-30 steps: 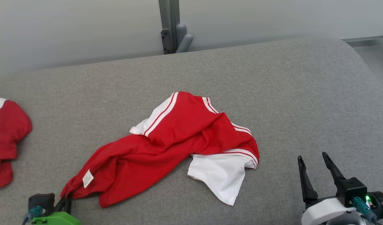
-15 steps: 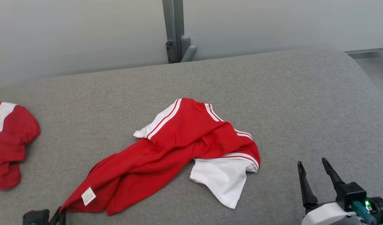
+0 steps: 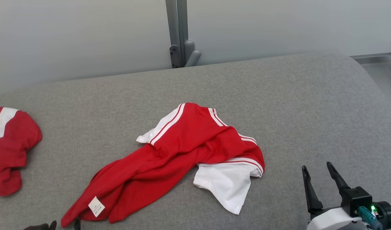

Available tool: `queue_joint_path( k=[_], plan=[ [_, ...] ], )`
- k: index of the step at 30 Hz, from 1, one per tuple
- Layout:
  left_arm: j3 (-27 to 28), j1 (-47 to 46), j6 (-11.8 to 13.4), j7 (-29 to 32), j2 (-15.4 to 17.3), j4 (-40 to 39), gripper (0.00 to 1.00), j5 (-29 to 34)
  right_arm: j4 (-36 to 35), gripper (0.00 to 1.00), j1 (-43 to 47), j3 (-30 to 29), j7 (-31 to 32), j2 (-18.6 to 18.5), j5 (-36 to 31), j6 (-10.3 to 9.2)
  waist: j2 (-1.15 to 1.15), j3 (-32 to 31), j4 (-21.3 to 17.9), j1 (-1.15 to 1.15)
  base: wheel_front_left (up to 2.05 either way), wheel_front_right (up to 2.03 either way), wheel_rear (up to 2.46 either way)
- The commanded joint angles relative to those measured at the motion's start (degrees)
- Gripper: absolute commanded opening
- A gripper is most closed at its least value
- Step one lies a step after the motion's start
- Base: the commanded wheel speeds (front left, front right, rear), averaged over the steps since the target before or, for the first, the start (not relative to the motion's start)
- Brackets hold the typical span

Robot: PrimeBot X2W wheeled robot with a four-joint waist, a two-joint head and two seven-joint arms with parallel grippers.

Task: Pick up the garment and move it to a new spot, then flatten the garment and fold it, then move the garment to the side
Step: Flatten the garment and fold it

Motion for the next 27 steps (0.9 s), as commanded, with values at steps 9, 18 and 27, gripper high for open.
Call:
queue_joint_path(
  k=[9, 18, 27],
  plan=[
    [3.4, 6.3, 3.8, -0.4, -2.2, -12.7, 1.00, -4.6, -1.3, 1.00, 1.1, -0.4, -0.2, -0.2, -0.6, -0.02, 0.00, -0.8, -2.5, 0.00, 0.00, 0.00, 0.00],
    [3.5, 8.9, 5.6, -6.6, -2.3, -23.6, 1.00, 1.1, -3.5, 1.00, 2.0, -1.1, -0.2, -0.2, 0.1, -0.02, 0.00, -1.0, -2.4, 0.00, 0.00, 0.00, 0.00],
    [2.8, 7.0, 0.9, -7.6, -4.9, -21.6, 1.00, 4.1, -5.1, 1.00, 1.2, -0.9, -0.2, -0.2, 0.1, -0.02, 0.00, -1.2, -1.4, 0.00, 0.00, 0.00, 0.00]
  ],
)
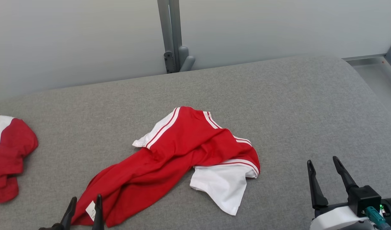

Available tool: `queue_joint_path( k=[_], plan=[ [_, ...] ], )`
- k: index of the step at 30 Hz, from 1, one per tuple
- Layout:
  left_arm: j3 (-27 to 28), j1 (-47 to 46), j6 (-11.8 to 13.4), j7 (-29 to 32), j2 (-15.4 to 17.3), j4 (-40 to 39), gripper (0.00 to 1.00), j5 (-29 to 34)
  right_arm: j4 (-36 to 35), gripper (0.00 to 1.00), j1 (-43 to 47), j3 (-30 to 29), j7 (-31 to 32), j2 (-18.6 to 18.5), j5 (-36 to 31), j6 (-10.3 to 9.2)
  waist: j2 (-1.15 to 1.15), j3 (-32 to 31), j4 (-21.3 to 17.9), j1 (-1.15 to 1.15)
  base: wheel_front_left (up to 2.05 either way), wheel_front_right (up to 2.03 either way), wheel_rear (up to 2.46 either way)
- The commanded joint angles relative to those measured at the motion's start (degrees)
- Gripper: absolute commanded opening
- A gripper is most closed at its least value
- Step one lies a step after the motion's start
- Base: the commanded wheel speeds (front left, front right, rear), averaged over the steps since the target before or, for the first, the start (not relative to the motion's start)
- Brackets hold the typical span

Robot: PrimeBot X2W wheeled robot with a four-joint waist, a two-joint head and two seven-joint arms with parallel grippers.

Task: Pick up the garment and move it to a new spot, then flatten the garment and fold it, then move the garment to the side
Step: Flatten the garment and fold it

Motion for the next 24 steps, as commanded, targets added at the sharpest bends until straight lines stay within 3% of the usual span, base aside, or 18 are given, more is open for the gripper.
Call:
queue_joint_path(
  k=[1, 8, 15, 20, 24],
  plan=[
    [0.3, -1.2, -0.3, -0.3, -0.2, 0.4, 1.00, 0.1, -0.3, 1.00, -0.1, 0.0, -0.2, -0.1, -0.1, -0.02, 0.00, 0.0, 0.0, 0.00, 0.00, 0.00, 0.00],
    [0.2, -8.0, -4.4, 0.8, -2.1, 4.7, 1.00, -1.7, -1.1, 1.00, -1.8, 1.5, -0.2, -0.1, -1.0, -0.02, 0.00, 1.8, -0.9, 0.00, 0.00, 0.00, 0.00],
    [-1.1, -22.7, -7.9, 11.9, -2.1, 11.4, 1.00, -5.7, -1.4, 1.00, -3.7, 3.2, -0.2, -0.1, -0.1, -0.02, 0.00, 6.6, -4.4, 0.00, 0.00, 0.00, 0.00],
    [-1.4, -31.3, -8.6, 19.8, -1.4, 17.5, 1.00, -7.9, -1.4, 1.00, -4.9, 3.7, -0.2, -0.1, 0.5, -0.02, 0.00, 9.6, -6.6, 0.00, 0.00, 0.00, 0.00],
    [-1.2, -36.5, -7.8, 24.6, -0.5, 23.5, 1.00, -8.6, -1.6, 1.00, -5.5, 4.3, -0.2, -0.1, 1.1, -0.02, 0.00, 11.2, -8.2, 0.00, 0.00, 0.00, 0.00]
  ],
)
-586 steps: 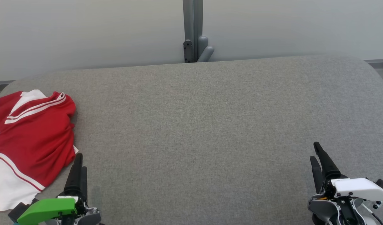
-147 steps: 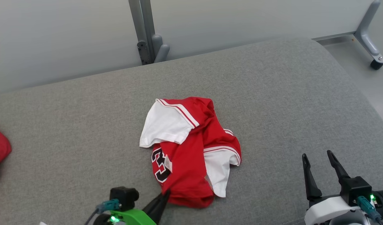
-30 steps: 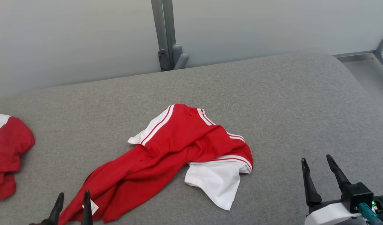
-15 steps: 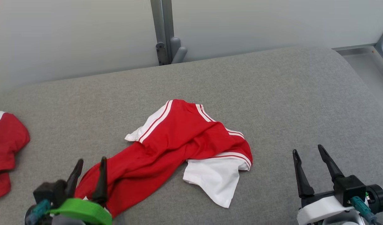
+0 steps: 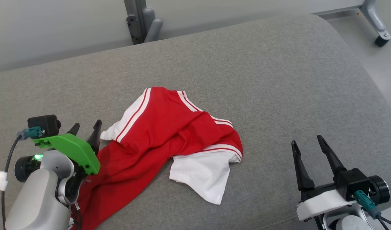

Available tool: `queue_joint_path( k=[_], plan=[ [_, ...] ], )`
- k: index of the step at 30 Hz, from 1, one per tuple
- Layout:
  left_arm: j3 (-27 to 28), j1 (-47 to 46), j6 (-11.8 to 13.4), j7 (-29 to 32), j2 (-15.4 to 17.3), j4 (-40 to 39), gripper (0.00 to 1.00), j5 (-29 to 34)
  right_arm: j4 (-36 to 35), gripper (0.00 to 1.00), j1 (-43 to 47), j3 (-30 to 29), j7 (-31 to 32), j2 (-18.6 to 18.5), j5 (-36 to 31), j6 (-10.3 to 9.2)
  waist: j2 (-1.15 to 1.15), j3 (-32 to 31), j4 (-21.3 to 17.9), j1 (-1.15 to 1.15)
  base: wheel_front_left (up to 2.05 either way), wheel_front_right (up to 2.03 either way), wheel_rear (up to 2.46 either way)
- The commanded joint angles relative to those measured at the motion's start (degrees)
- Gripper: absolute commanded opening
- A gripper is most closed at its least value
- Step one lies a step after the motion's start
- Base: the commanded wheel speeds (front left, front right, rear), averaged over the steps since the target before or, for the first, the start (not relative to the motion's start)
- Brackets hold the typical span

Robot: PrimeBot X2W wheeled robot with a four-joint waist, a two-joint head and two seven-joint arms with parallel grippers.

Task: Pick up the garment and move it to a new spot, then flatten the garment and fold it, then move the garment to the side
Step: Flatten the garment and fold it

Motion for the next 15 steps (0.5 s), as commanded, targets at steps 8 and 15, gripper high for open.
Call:
queue_joint_path(
  k=[8, 15],
  plan=[
    [-1.4, -5.2, -1.1, 6.8, 1.4, 9.1, 1.00, -1.1, -0.2, 1.00, -0.3, -0.5, -0.2, -0.1, 0.6, -0.02, 0.00, 2.5, -3.4, 0.00, 0.00, 0.00, 0.00],
    [-3.1, -6.1, -2.7, 11.0, 0.7, 11.7, 1.00, -3.0, 0.3, 1.00, -1.1, -0.5, -0.2, -0.1, 0.2, -0.02, 0.00, 2.0, -2.5, 0.00, 0.00, 0.00, 0.00]
  ],
)
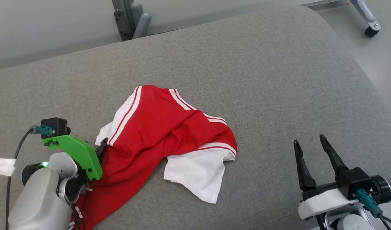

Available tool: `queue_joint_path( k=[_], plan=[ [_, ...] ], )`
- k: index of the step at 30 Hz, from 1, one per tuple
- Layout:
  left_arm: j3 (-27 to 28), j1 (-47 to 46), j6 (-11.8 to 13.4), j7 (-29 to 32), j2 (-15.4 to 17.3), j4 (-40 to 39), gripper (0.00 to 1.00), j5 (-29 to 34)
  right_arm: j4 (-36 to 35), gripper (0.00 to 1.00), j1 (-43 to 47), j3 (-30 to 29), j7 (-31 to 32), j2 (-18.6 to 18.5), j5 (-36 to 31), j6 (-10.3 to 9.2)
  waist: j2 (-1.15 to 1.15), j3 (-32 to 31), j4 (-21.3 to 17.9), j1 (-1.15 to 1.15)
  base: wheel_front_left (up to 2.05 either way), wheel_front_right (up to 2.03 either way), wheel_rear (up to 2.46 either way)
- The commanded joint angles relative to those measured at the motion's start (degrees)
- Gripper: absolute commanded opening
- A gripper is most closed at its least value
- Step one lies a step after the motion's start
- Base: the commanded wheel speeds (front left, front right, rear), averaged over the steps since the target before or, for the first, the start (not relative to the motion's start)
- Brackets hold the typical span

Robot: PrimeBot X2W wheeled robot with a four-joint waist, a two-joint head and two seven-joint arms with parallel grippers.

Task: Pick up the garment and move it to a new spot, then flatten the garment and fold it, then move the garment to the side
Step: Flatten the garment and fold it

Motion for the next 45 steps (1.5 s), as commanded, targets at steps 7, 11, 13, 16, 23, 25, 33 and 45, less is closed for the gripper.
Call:
queue_joint_path(
  k=[7, 11, 13, 16, 23, 25, 33, 45],
  plan=[
    [-2.2, -1.3, -2.2, 1.9, -1.3, -0.6, 0.00, -3.8, 0.3, 1.00, -1.1, 0.4, -0.2, -0.1, -0.3, -0.02, 0.00, -0.1, 0.7, 0.00, 0.00, 0.00, 0.00],
    [-3.8, -0.9, -2.5, 0.9, -0.9, -1.8, 0.00, -4.9, 0.5, 1.00, -0.9, 0.5, -0.2, -0.1, -0.3, -0.02, 0.00, -0.4, 0.6, 0.00, 0.00, 0.00, 0.00],
    [-4.2, -1.2, -2.5, -1.4, -0.3, -2.5, 0.00, -4.4, 0.7, 1.00, -0.8, 0.6, -0.2, -0.1, -0.4, -0.02, 0.00, -0.6, 0.5, 0.00, 0.00, 0.00, 0.00],
    [-4.9, -1.9, -2.6, -8.0, 0.6, -4.8, 0.00, -2.2, 1.0, 1.00, -0.2, 0.4, -0.2, -0.1, -0.5, -0.02, 0.00, -1.4, 0.3, 0.00, 0.00, 0.00, 0.00],
    [-12.4, 2.0, -2.5, -14.5, 0.3, -13.5, 0.00, 2.0, 1.2, 1.00, 1.0, -0.2, -0.2, -0.1, -0.5, -0.02, 0.00, -3.2, 0.3, 0.00, 0.00, 0.00, 0.00],
    [-15.7, 3.7, -2.6, -15.4, 0.1, -17.0, 0.00, 3.4, 1.3, 1.00, 1.4, -0.2, -0.2, -0.1, -0.4, -0.02, 0.00, -3.7, 0.3, 0.00, 0.00, 0.00, 0.00],
    [-27.5, 11.5, -2.5, -17.0, -1.3, -25.6, 0.00, 8.3, 1.3, 1.00, 1.4, -0.2, -0.2, -0.1, -0.1, -0.02, 0.00, -4.1, -0.4, 0.00, 0.00, 0.00, 0.00],
    [-34.4, 13.2, -2.3, -24.0, -4.7, -16.7, 0.00, 14.7, 1.2, 1.00, 1.6, -0.3, -0.2, -0.1, 0.1, -0.02, 0.00, -3.4, -1.6, 0.00, 0.00, 0.00, 0.00]
  ],
)
